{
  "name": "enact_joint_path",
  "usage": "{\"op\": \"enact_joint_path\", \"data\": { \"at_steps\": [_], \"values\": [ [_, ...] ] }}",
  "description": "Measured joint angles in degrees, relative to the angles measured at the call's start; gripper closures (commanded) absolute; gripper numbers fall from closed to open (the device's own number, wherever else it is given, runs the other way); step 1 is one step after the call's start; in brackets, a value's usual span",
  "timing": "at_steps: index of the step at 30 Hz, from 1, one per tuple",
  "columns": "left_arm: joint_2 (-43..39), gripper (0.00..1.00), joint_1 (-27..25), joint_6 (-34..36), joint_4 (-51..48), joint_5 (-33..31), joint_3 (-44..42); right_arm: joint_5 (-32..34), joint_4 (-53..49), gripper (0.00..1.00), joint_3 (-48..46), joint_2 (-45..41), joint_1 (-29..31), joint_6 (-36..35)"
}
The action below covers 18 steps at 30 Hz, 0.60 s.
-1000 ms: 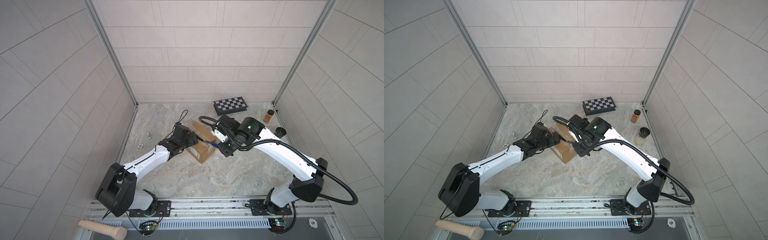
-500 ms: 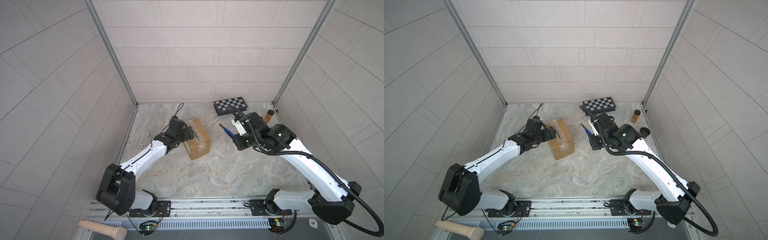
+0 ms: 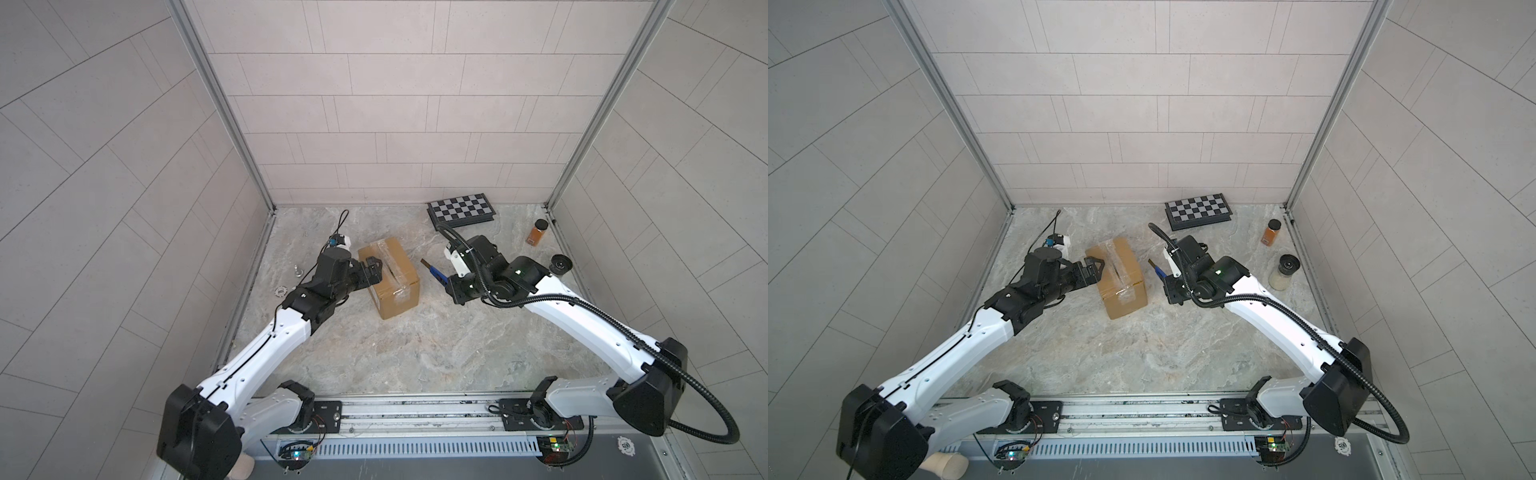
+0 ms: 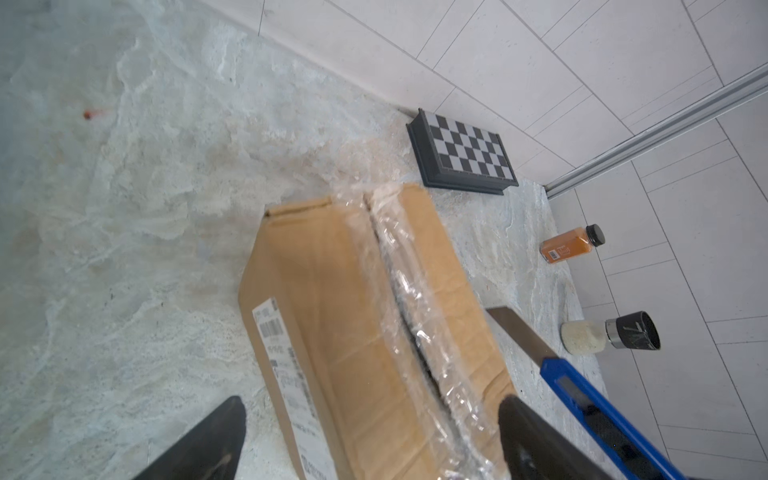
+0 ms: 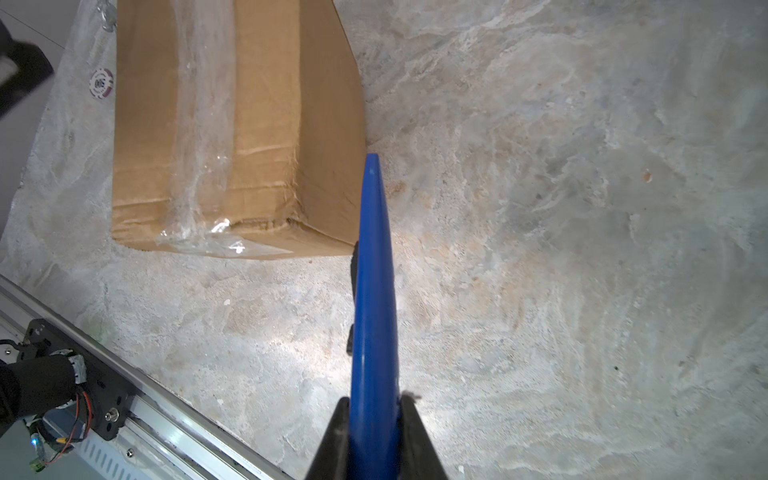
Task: Unpack the express box
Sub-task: 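Lower the box flat with the left gripper while the right lifts the knife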
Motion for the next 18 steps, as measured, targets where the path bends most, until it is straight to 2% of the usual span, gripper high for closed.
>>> {"op": "enact_joint_path", "data": {
  "at_steps": [5,10,18],
  "values": [
    [0.8,0.03,0.0,-3.6,5.3,2.7,-7.2,-2.7,4.9,1.00,0.2,4.0,0.0,0.0],
    [4.6,0.03,0.0,-6.4,13.5,5.2,-8.3,-4.6,8.3,1.00,0.3,6.3,-0.7,0.0],
    [8.1,0.03,0.0,-9.7,26.5,6.8,-9.0,-5.7,11.2,1.00,-0.4,3.8,-8.1,-0.5]
  ]
}}
